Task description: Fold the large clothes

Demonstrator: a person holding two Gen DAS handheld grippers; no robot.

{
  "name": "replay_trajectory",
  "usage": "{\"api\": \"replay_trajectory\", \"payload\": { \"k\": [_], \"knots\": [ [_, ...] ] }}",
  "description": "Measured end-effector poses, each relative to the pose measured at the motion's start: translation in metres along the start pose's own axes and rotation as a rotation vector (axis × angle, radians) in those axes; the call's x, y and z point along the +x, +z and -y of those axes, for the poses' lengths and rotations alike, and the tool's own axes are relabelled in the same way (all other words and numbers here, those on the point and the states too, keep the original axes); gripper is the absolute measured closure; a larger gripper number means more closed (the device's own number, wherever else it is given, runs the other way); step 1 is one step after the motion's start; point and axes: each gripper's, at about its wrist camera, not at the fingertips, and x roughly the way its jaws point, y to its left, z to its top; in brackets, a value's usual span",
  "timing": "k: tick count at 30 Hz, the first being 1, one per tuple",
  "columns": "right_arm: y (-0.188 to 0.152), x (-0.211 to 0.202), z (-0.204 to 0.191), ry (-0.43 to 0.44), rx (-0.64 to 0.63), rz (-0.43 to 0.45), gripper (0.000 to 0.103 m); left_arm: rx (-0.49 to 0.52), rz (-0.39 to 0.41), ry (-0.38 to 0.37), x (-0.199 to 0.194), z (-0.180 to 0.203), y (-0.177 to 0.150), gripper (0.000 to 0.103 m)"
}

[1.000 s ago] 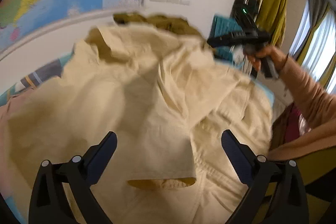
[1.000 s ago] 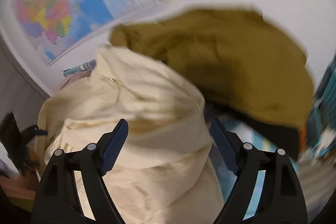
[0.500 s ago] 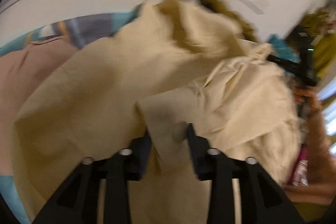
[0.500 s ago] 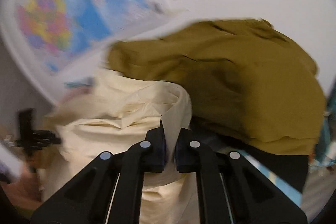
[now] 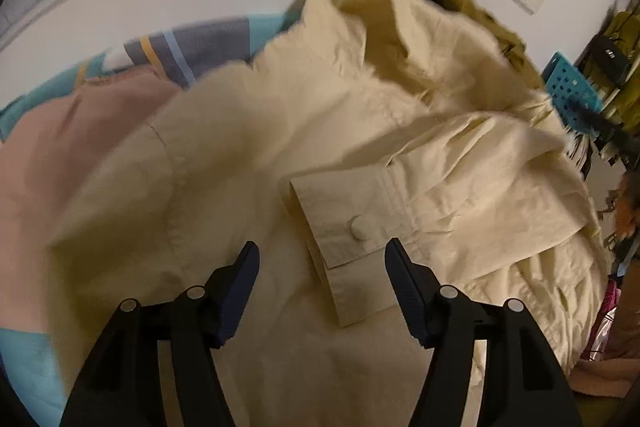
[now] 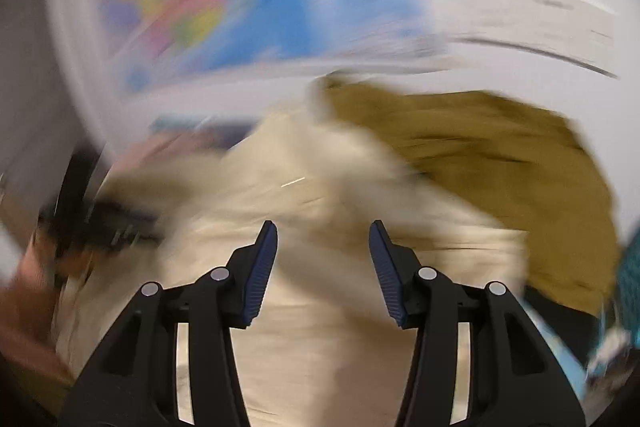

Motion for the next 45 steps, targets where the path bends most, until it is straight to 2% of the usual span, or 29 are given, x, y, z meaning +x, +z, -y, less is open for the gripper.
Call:
{"api": "replay_trajectory", "payload": {
  "k": [3, 5, 8, 9, 10, 13, 15, 17, 19, 20, 22, 25, 27, 30, 31, 32, 33, 35, 37, 40, 44, 45],
  "knots": [
    [-0.002, 0.053, -0.041, 0.079, -0.081, -0.099, 0.062, 0.001, 0.082, 0.009, -0.035, -0.006, -0.009, 0.031],
    [-0.004, 0.091, -0.056, 0.143, -0.07, -0.171, 0.064, -0.002, 0.123, 0.051, -0.056, -0.014, -0.02, 0.027],
    [-0.009, 0.129, -0.067, 0.14, -0.073, -0.244, 0.063, -0.009, 0.165, 0.148, -0.084, -0.029, -0.043, 0.026],
    [-0.01, 0.138, -0.067, 0.13, -0.063, -0.26, 0.063, -0.015, 0.169, 0.154, -0.088, -0.032, -0.049, 0.026],
    [-0.009, 0.141, -0.066, 0.124, -0.043, -0.26, 0.065, -0.019, 0.172, 0.159, -0.094, -0.035, -0.057, 0.025],
    [-0.004, 0.13, -0.068, 0.128, -0.011, -0.237, 0.063, -0.009, 0.165, 0.237, -0.103, -0.045, -0.079, 0.021],
    [-0.002, 0.111, -0.075, 0.165, -0.019, -0.199, 0.054, -0.011, 0.142, 0.263, -0.104, -0.051, -0.092, 0.021],
    [-0.005, 0.093, -0.093, 0.261, -0.029, -0.168, 0.048, -0.013, 0.119, 0.247, -0.102, -0.055, -0.104, 0.021],
    [-0.009, 0.081, -0.117, 0.374, -0.062, -0.163, 0.047, 0.0, 0.107, 0.237, -0.098, -0.055, -0.11, 0.021],
    [-0.015, 0.075, -0.136, 0.458, -0.091, -0.169, 0.047, 0.003, 0.108, 0.231, -0.098, -0.056, -0.112, 0.021],
    [-0.027, 0.07, -0.167, 0.594, -0.125, -0.206, 0.046, -0.004, 0.123, 0.227, -0.1, -0.058, -0.112, 0.021],
    [-0.047, 0.084, -0.222, 0.744, -0.175, -0.303, 0.046, -0.045, 0.167, 0.194, -0.11, -0.066, -0.11, 0.021],
    [-0.057, 0.093, -0.247, 0.764, -0.207, -0.337, 0.038, -0.071, 0.19, 0.194, -0.117, -0.071, -0.11, 0.021],
    [-0.068, 0.12, -0.271, 0.732, -0.215, -0.388, 0.036, -0.095, 0.208, 0.194, -0.125, -0.075, -0.112, 0.021],
    [-0.07, 0.126, -0.276, 0.728, -0.213, -0.401, 0.038, -0.102, 0.211, 0.189, -0.127, -0.076, -0.113, 0.021],
    [-0.071, 0.128, -0.278, 0.746, -0.202, -0.409, 0.05, -0.108, 0.213, 0.184, -0.13, -0.078, -0.115, 0.021],
    [-0.07, 0.131, -0.28, 0.763, -0.19, -0.421, 0.072, -0.111, 0.214, 0.191, -0.131, -0.08, -0.116, 0.021],
    [-0.062, 0.122, -0.277, 0.802, -0.169, -0.413, 0.098, -0.116, 0.223, 0.198, -0.138, -0.083, -0.119, 0.021],
    [-0.042, 0.096, -0.274, 0.854, -0.185, -0.362, 0.099, -0.117, 0.241, 0.191, -0.147, -0.085, -0.119, 0.021],
    [0.002, 0.046, -0.251, 0.865, -0.206, -0.261, 0.1, -0.108, 0.301, 0.159, -0.171, -0.087, -0.114, 0.021],
    [0.055, -0.012, -0.196, 0.746, -0.219, -0.168, 0.099, -0.061, 0.398, 0.125, -0.202, -0.076, -0.097, 0.019],
    [0.067, -0.021, -0.176, 0.673, -0.222, -0.16, 0.097, -0.042, 0.418, 0.116, -0.205, -0.071, -0.093, 0.018]
  ]
}}
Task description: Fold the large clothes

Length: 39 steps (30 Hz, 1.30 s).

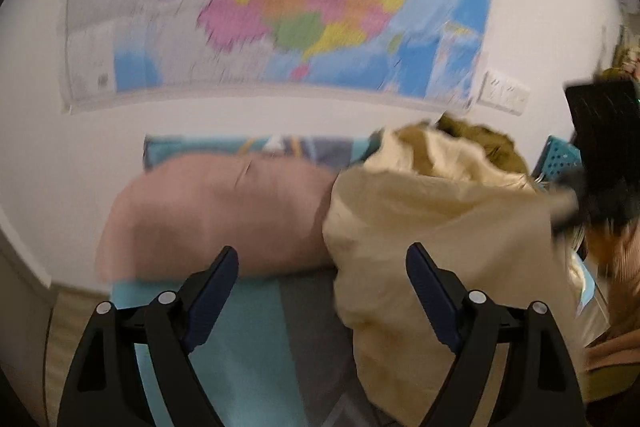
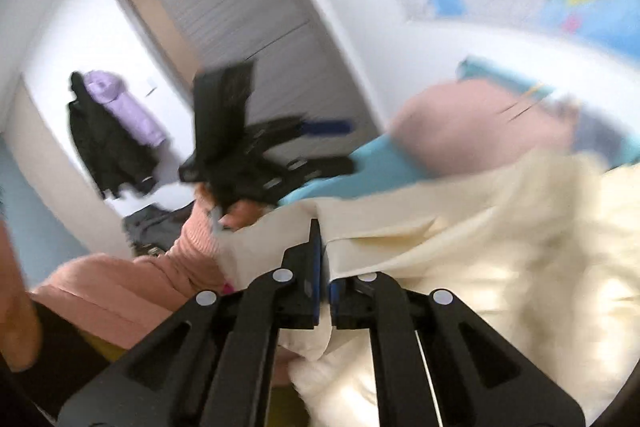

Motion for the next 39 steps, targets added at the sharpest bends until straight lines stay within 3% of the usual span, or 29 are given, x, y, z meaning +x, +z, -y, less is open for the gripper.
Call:
{"api": "replay_trajectory", "payload": {
  "k": [4, 5, 6, 8, 11, 12, 14, 19, 22, 24, 25, 26, 27, 28, 29, 31, 33, 34, 36, 39],
  "knots": [
    [-0.015, -0.032, 0.058, -0.22, 0.085, -0.075, 0.083, 0.066, 0.006, -0.073, 0.016, 0.026, 0.005, 0.016],
    [-0.023, -0.034, 0.067, -0.272, 0.113, -0.084, 0.072, 0.08, -0.016, -0.089, 0.03, 0.035, 0.003, 0.016],
    [-0.037, -0.041, 0.087, -0.331, 0.153, -0.086, 0.053, 0.086, -0.046, -0.103, 0.042, 0.04, 0.002, 0.016],
    [-0.07, -0.053, 0.118, -0.396, 0.254, -0.048, 0.034, 0.099, -0.123, -0.122, 0.073, 0.053, -0.005, 0.017],
    [-0.107, -0.065, 0.136, -0.393, 0.341, 0.025, 0.027, 0.128, -0.207, -0.116, 0.106, 0.067, -0.017, 0.017],
    [-0.125, -0.073, 0.139, -0.363, 0.366, 0.075, 0.019, 0.133, -0.22, -0.114, 0.111, 0.068, -0.021, 0.017],
    [-0.16, -0.077, 0.139, -0.277, 0.415, 0.126, 0.013, 0.127, -0.238, -0.105, 0.119, 0.067, -0.023, 0.017],
    [-0.187, -0.037, 0.103, -0.219, 0.367, 0.12, 0.013, 0.102, -0.202, -0.079, 0.121, 0.061, -0.001, 0.017],
    [-0.18, -0.003, 0.09, -0.32, 0.315, 0.095, 0.016, 0.141, -0.184, -0.12, 0.131, 0.075, 0.026, 0.017],
    [-0.169, 0.003, 0.084, -0.348, 0.304, 0.065, 0.067, 0.174, -0.211, -0.122, 0.147, 0.089, 0.037, 0.017],
    [-0.164, -0.001, 0.083, -0.372, 0.292, 0.071, 0.075, 0.193, -0.252, -0.134, 0.161, 0.097, 0.041, 0.023],
    [-0.161, -0.007, 0.08, -0.4, 0.268, 0.079, 0.086, 0.207, -0.297, -0.15, 0.175, 0.104, 0.042, 0.041],
    [-0.155, -0.022, 0.075, -0.461, 0.216, 0.087, 0.091, 0.213, -0.341, -0.156, 0.188, 0.109, 0.042, 0.055],
    [-0.146, -0.034, 0.07, -0.521, 0.176, 0.091, 0.091, 0.203, -0.402, -0.165, 0.206, 0.113, 0.042, 0.085],
    [-0.141, -0.045, 0.066, -0.573, 0.147, 0.094, 0.092, 0.192, -0.434, -0.168, 0.216, 0.113, 0.042, 0.102],
    [-0.123, -0.071, 0.057, -0.746, 0.037, 0.094, 0.092, 0.168, -0.44, -0.117, 0.231, 0.11, 0.047, 0.101],
    [-0.115, -0.083, 0.05, -0.893, -0.067, 0.089, 0.091, 0.138, -0.373, -0.046, 0.235, 0.103, 0.057, 0.102],
    [-0.115, -0.081, 0.045, -1.002, -0.158, 0.068, 0.09, 0.1, -0.328, -0.015, 0.234, 0.097, 0.064, 0.102],
    [-0.128, -0.067, 0.048, -1.121, -0.261, 0.001, 0.08, 0.055, -0.297, -0.007, 0.232, 0.09, 0.069, 0.101],
    [-0.167, -0.032, 0.074, -1.037, -0.239, -0.197, 0.077, 0.034, -0.321, 0.01, 0.236, 0.08, 0.06, 0.097]
  ]
}}
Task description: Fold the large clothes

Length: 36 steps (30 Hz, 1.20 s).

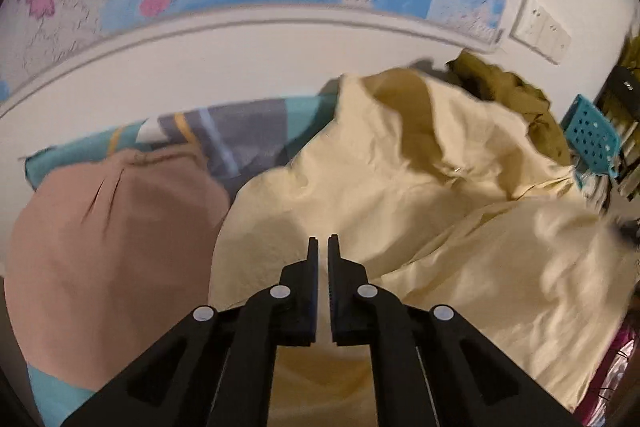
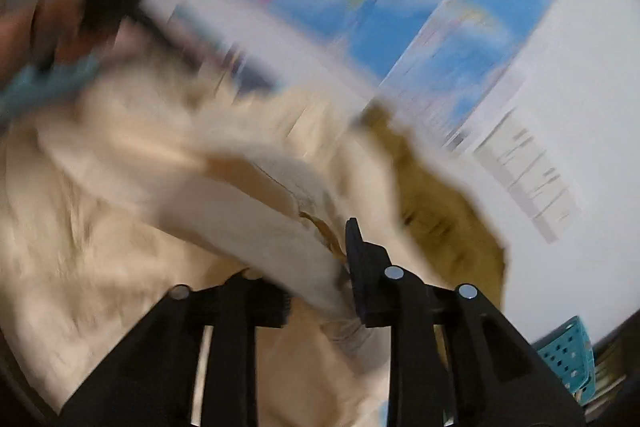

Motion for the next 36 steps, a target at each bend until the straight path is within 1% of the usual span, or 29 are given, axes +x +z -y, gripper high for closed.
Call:
{"api": "replay_trajectory", "payload": {
  "k": [1, 2, 4, 5, 6, 7, 8, 9, 10, 11, 13, 14, 15, 16, 17, 18, 20, 22, 23, 24, 25, 26, 27, 28, 29, 30, 31, 32, 36],
  "knots": [
    [-0.013, 0.016, -0.011, 0.039, -0.035, -0.074, 0.074, 0.004, -0.006, 0.011, 0.0, -0.001, -0.004, 0.088],
    [-0.025, 0.026, -0.019, 0.053, -0.065, -0.13, 0.073, 0.008, -0.018, 0.023, 0.0, -0.004, -0.012, 0.075],
    [-0.039, 0.027, -0.022, 0.075, -0.075, -0.146, 0.071, 0.024, 0.005, 0.026, -0.01, -0.008, -0.026, 0.066],
    [-0.04, 0.021, -0.017, 0.096, -0.056, -0.137, 0.069, 0.037, 0.029, 0.015, -0.02, -0.011, -0.034, 0.054],
    [-0.038, 0.009, -0.004, 0.148, -0.009, -0.113, 0.057, 0.043, 0.047, 0.002, -0.028, -0.013, -0.041, 0.049],
    [-0.035, -0.003, 0.007, 0.208, 0.031, -0.084, 0.046, 0.045, 0.068, -0.013, -0.036, -0.016, -0.048, 0.04],
    [-0.033, -0.015, 0.017, 0.27, 0.065, -0.04, 0.024, 0.046, 0.098, -0.021, -0.048, -0.021, -0.058, 0.029],
    [-0.027, -0.03, 0.028, 0.316, 0.103, 0.04, 0.02, 0.049, 0.111, -0.023, -0.055, -0.023, -0.067, 0.026],
    [-0.021, -0.042, 0.037, 0.364, 0.136, 0.102, 0.02, 0.054, 0.108, -0.03, -0.059, -0.024, -0.079, 0.025],
    [-0.013, -0.05, 0.049, 0.44, 0.186, 0.168, 0.02, 0.056, 0.095, -0.036, -0.059, -0.023, -0.087, 0.025],
    [0.003, -0.048, 0.059, 0.498, 0.269, 0.236, 0.021, 0.056, 0.064, -0.047, -0.057, -0.02, -0.102, 0.025],
    [0.018, -0.036, 0.059, 0.538, 0.303, 0.241, 0.024, 0.055, 0.044, -0.065, -0.053, -0.018, -0.111, 0.025],
    [0.03, -0.031, 0.057, 0.558, 0.311, 0.237, 0.03, 0.052, 0.028, -0.078, -0.05, -0.017, -0.119, 0.025],
    [0.047, -0.015, 0.05, 0.585, 0.313, 0.222, 0.034, 0.048, 0.014, -0.09, -0.047, -0.015, -0.124, 0.025],
    [0.061, -0.002, 0.046, 0.604, 0.307, 0.203, 0.042, 0.042, 0.002, -0.115, -0.045, -0.015, -0.131, 0.024],
    [0.081, 0.02, 0.032, 0.632, 0.301, 0.166, 0.046, 0.039, -0.008, -0.135, -0.043, -0.014, -0.136, 0.024],
    [0.108, 0.056, 0.016, 0.676, 0.296, 0.112, 0.05, 0.026, -0.032, -0.167, -0.039, -0.013, -0.145, 0.024],
    [0.136, 0.091, -0.005, 0.714, 0.283, 0.067, 0.048, 0.016, -0.045, -0.188, -0.036, -0.012, -0.153, 0.025],
    [0.145, 0.105, -0.012, 0.727, 0.273, 0.045, 0.05, 0.004, -0.053, -0.193, -0.034, -0.013, -0.156, 0.029],
    [0.154, 0.121, -0.024, 0.732, 0.254, 0.008, 0.049, -0.008, -0.059, -0.207, -0.032, -0.014, -0.159, 0.034],
    [0.16, 0.129, -0.033, 0.745, 0.228, -0.01, 0.048, -0.019, -0.064, -0.224, -0.031, -0.015, -0.161, 0.042],
    [0.168, 0.139, -0.044, 0.752, 0.191, -0.035, 0.05, -0.032, -0.065, -0.234, -0.03, -0.017, -0.163, 0.047],
    [0.172, 0.144, -0.049, 0.749, 0.168, -0.041, 0.053, -0.036, -0.059, -0.235, -0.03, -0.018, -0.164, 0.049],
    [0.176, 0.144, -0.052, 0.757, 0.149, -0.036, 0.061, -0.038, -0.053, -0.236, -0.03, -0.02, -0.164, 0.055],
    [0.181, 0.144, -0.052, 0.77, 0.135, -0.03, 0.095, -0.044, -0.048, -0.242, -0.031, -0.022, -0.165, 0.059],
    [0.191, 0.141, -0.047, 0.801, 0.145, -0.013, 0.1, -0.051, -0.042, -0.25, -0.032, -0.024, -0.167, 0.061],
    [0.199, 0.135, -0.042, 0.811, 0.147, 0.022, 0.101, -0.053, -0.03, -0.253, -0.034, -0.026, -0.168, 0.066],
    [0.209, 0.13, -0.038, 0.808, 0.145, 0.048, 0.101, -0.054, -0.023, -0.253, -0.035, -0.027, -0.169, 0.069],
    [0.245, 0.13, -0.033, 0.768, 0.168, 0.116, 0.102, -0.089, -0.015, -0.27, -0.038, -0.04, -0.174, 0.07]
  ]
}}
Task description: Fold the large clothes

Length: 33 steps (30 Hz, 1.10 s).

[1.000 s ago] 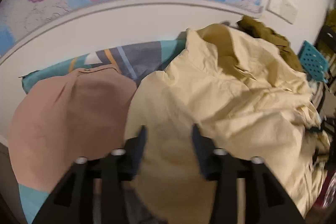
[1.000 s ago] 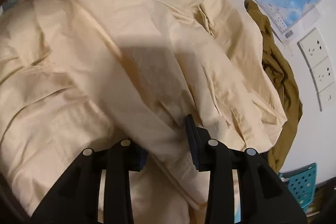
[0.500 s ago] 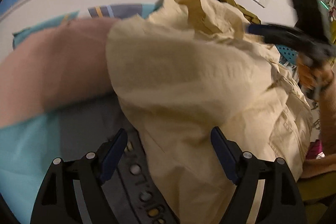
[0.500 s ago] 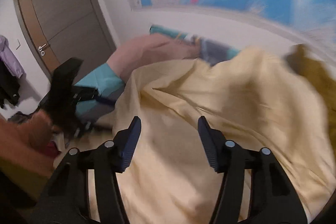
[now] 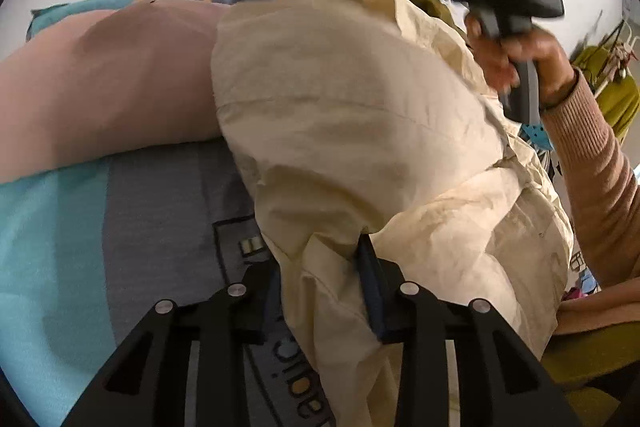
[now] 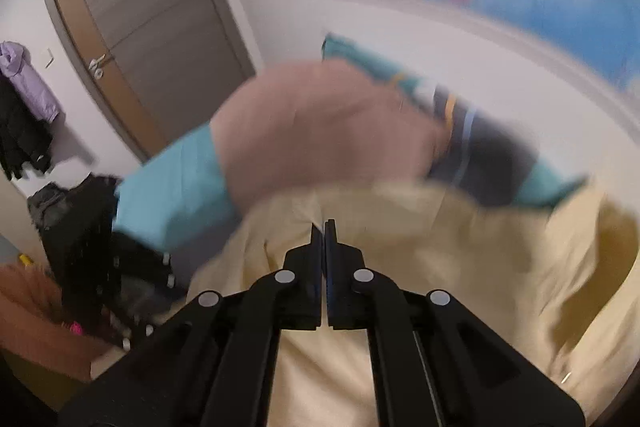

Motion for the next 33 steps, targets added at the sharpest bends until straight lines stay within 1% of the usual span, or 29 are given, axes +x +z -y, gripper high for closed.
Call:
{"api": "replay_trajectory", "payload": {
  "k": [2, 5, 6, 7, 8, 9, 10, 11, 12, 13, 14, 15, 17, 18, 19, 20, 21, 22, 23, 24, 25, 26, 27, 28, 29, 30, 31, 32, 33],
  "knots": [
    [0.005, 0.016, -0.006, -0.026, -0.029, -0.008, 0.102, -0.001, 0.003, 0.006, -0.002, -0.001, -0.002, 0.07],
    [-0.002, 0.051, -0.009, -0.074, -0.029, -0.047, 0.101, 0.002, -0.011, 0.03, -0.003, -0.002, -0.007, 0.07],
    [-0.009, 0.064, -0.008, -0.111, -0.028, -0.062, 0.098, 0.008, -0.013, 0.033, -0.004, -0.001, -0.008, 0.07],
    [-0.013, 0.07, -0.005, -0.126, -0.016, -0.078, 0.094, 0.022, -0.017, 0.045, -0.006, 0.001, -0.009, 0.069],
    [-0.018, 0.072, 0.0, -0.136, 0.01, -0.094, 0.089, 0.032, -0.02, 0.059, -0.007, 0.003, -0.01, 0.065],
    [-0.02, 0.067, 0.005, -0.138, 0.027, -0.085, 0.08, 0.042, -0.018, 0.074, -0.009, 0.005, -0.01, 0.061],
    [-0.022, 0.054, 0.01, -0.142, 0.057, -0.052, 0.077, 0.049, -0.008, 0.099, -0.015, 0.007, -0.008, 0.047],
    [-0.025, 0.031, 0.015, -0.142, 0.085, -0.004, 0.072, 0.049, 0.01, 0.101, -0.02, 0.009, -0.005, 0.041],
    [-0.029, 0.01, 0.018, -0.134, 0.103, 0.039, 0.063, 0.052, 0.04, 0.097, -0.027, 0.01, -0.002, 0.041],
    [-0.039, -0.027, 0.022, -0.126, 0.126, 0.104, 0.056, 0.06, 0.079, 0.092, -0.037, 0.012, 0.002, 0.039],
    [-0.051, -0.055, 0.025, -0.147, 0.136, 0.142, 0.044, 0.072, 0.11, 0.086, -0.045, 0.015, 0.007, 0.036],
    [-0.059, -0.076, 0.027, -0.18, 0.141, 0.159, 0.04, 0.088, 0.139, 0.078, -0.051, 0.019, 0.013, 0.035],
    [-0.098, -0.127, 0.037, -0.264, 0.181, 0.174, 0.036, 0.133, 0.182, 0.058, -0.055, 0.033, 0.025, 0.034],
    [-0.115, -0.141, 0.043, -0.291, 0.212, 0.173, 0.034, 0.156, 0.188, 0.047, -0.053, 0.04, 0.03, 0.034],
    [-0.14, -0.159, 0.051, -0.332, 0.262, 0.161, 0.034, 0.179, 0.19, 0.043, -0.048, 0.047, 0.034, 0.034],
    [-0.155, -0.167, 0.056, -0.368, 0.288, 0.146, 0.033, 0.204, 0.179, 0.042, -0.036, 0.056, 0.042, 0.034],
    [-0.181, -0.181, 0.062, -0.439, 0.326, 0.121, 0.029, 0.213, 0.163, 0.044, -0.026, 0.06, 0.048, 0.034],
    [-0.203, -0.19, 0.067, -0.48, 0.368, 0.097, 0.026, 0.218, 0.132, 0.052, -0.009, 0.064, 0.055, 0.034],
    [-0.22, -0.197, 0.072, -0.484, 0.41, 0.082, 0.024, 0.215, 0.11, 0.057, 0.001, 0.063, 0.058, 0.034],
    [-0.238, -0.201, 0.076, -0.468, 0.455, 0.073, 0.024, 0.208, 0.088, 0.071, 0.011, 0.059, 0.06, 0.034],
    [-0.255, -0.203, 0.078, -0.47, 0.489, 0.068, 0.024, 0.197, 0.06, 0.093, 0.023, 0.057, 0.063, 0.035],
    [-0.262, -0.202, 0.079, -0.478, 0.501, 0.061, 0.025, 0.177, 0.03, 0.109, 0.035, 0.05, 0.064, 0.035],
    [-0.271, -0.198, 0.08, -0.474, 0.51, 0.056, 0.028, 0.156, 0.011, 0.12, 0.041, 0.042, 0.064, 0.036],
    [-0.275, -0.194, 0.08, -0.472, 0.508, 0.057, 0.032, 0.134, -0.005, 0.136, 0.048, 0.037, 0.064, 0.04],
    [-0.275, -0.191, 0.08, -0.475, 0.5, 0.055, 0.048, 0.129, -0.008, 0.148, 0.05, 0.032, 0.061, 0.043],
    [-0.273, -0.185, 0.081, -0.482, 0.483, 0.044, 0.067, 0.121, -0.007, 0.151, 0.052, 0.029, 0.06, 0.043],
    [-0.27, -0.181, 0.083, -0.494, 0.467, 0.035, 0.076, 0.111, -0.005, 0.152, 0.052, 0.028, 0.058, 0.043],
    [-0.268, -0.182, 0.084, -0.516, 0.452, 0.033, 0.091, 0.101, -0.001, 0.163, 0.05, 0.028, 0.058, 0.043],
    [-0.263, -0.184, 0.085, -0.526, 0.435, 0.046, 0.095, 0.098, 0.002, 0.175, 0.046, 0.028, 0.056, 0.043]
  ]
}}
